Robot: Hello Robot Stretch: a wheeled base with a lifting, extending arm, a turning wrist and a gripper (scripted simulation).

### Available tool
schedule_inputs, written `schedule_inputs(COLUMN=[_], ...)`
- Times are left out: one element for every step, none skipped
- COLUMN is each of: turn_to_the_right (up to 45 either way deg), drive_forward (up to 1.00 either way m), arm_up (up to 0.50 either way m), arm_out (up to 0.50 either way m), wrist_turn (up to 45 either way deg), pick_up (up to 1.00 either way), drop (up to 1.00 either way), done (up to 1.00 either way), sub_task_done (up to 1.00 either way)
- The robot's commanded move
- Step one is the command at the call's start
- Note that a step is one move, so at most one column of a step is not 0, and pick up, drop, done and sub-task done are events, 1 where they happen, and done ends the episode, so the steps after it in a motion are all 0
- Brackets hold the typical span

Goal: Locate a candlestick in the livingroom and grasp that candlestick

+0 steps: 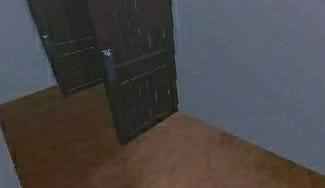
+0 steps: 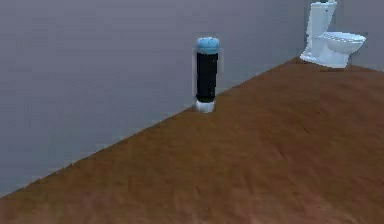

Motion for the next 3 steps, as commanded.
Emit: schedule_inputs(turn_to_the_right=[-33.0,-3.0,0.0], drive_forward=[0.00,0.00,0.30], arm_up=[0.00,0.00,0.00], arm_out=[0.00,0.00,0.00], wrist_turn=[0.0,0.0,0.0], pick_up=[0.00,0.00,0.00], drop=[0.00,0.00,0.00], done=[0.00,0.00,0.00], sub_task_done=[0.00,0.00,0.00])
